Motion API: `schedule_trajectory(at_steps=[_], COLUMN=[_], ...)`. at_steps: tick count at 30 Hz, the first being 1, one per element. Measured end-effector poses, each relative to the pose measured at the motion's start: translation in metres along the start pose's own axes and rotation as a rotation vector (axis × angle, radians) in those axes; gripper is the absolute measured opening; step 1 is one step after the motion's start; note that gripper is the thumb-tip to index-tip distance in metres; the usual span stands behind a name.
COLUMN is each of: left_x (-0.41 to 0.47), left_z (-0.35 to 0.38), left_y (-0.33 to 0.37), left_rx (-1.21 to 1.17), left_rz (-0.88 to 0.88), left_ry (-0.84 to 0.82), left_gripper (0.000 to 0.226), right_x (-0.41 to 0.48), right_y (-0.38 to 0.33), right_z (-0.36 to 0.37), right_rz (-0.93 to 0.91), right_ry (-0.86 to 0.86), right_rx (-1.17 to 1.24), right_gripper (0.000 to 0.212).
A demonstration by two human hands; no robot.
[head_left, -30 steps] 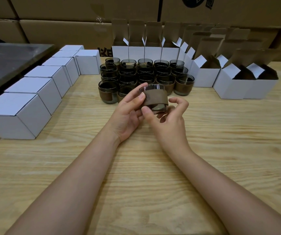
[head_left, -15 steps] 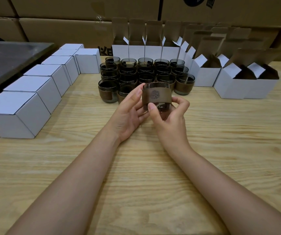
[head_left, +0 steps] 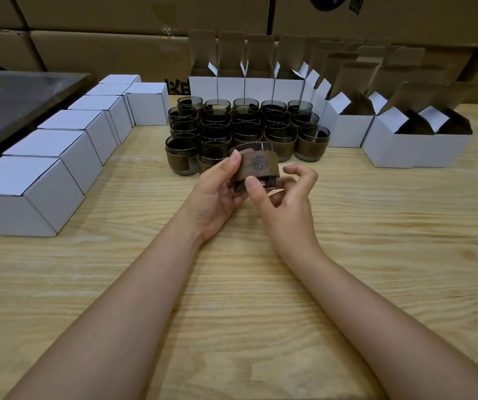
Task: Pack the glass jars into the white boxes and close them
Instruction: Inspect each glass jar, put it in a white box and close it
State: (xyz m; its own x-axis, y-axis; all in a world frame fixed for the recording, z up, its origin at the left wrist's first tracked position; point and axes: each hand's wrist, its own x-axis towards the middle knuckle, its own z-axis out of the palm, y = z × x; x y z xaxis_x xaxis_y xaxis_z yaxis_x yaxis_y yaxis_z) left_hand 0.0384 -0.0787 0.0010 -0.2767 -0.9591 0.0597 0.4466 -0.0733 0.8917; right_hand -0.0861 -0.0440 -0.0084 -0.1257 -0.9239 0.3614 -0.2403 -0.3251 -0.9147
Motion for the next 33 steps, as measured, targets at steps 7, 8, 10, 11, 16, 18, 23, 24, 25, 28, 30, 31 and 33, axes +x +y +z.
schedule_trajectory(at_steps=[7, 8, 10, 11, 16, 18, 23, 24, 25, 28, 30, 31, 33], left_x=[-0.003, -0.004, -0.003, -0.003, -0.003, -0.003, -0.004, -0.004, -0.004, -0.004, -0.003, -0.003, -0.004], left_z=[0.004, 0.005, 0.005, 0.005, 0.004, 0.005, 0.008, 0.008, 0.008, 0.007, 0.006, 0.006, 0.006], left_y=[0.0, 0.0, -0.001, 0.0, 0.002, 0.003, 0.004, 0.003, 0.003, 0.002, 0.001, 0.001, 0.002], left_rx=[0.04, 0.051, 0.06, 0.058, 0.056, 0.072, 0.049, 0.055, 0.06, 0.066, 0.065, 0.06, 0.043], left_rz=[0.039, 0.04, 0.034, 0.027, -0.015, -0.024, -0.021, -0.011, 0.001, 0.019, 0.03, 0.04, 0.065], left_ry=[-0.022, -0.015, -0.002, 0.001, -0.001, -0.016, -0.023, -0.02, -0.016, 0.011, 0.028, 0.037, 0.056], left_gripper=[0.039, 0.044, 0.051, 0.052, 0.059, 0.065, 0.061, 0.059, 0.058, 0.055, 0.053, 0.051, 0.052], right_x=[-0.002, -0.002, -0.001, 0.0, 0.004, 0.006, 0.008, 0.008, 0.008, 0.008, 0.007, 0.007, 0.007], right_y=[-0.004, -0.003, -0.002, -0.002, 0.003, 0.004, 0.004, 0.004, 0.004, 0.006, 0.006, 0.005, 0.004], right_z=[0.0, -0.001, -0.001, -0.001, -0.003, -0.003, -0.001, -0.001, 0.0, -0.001, -0.001, -0.001, -0.001], right_rz=[-0.018, -0.031, -0.041, -0.036, 0.011, 0.034, 0.067, 0.064, 0.061, 0.054, 0.047, 0.038, 0.022], right_ry=[0.033, 0.037, 0.036, 0.031, 0.029, 0.029, -0.029, -0.043, -0.055, -0.07, -0.066, -0.053, -0.012], right_rx=[-0.137, -0.14, -0.127, -0.117, -0.005, 0.052, 0.13, 0.139, 0.148, 0.145, 0.125, 0.117, 0.128], right_gripper=[0.071, 0.068, 0.064, 0.062, 0.048, 0.044, 0.036, 0.036, 0.038, 0.046, 0.046, 0.046, 0.051])
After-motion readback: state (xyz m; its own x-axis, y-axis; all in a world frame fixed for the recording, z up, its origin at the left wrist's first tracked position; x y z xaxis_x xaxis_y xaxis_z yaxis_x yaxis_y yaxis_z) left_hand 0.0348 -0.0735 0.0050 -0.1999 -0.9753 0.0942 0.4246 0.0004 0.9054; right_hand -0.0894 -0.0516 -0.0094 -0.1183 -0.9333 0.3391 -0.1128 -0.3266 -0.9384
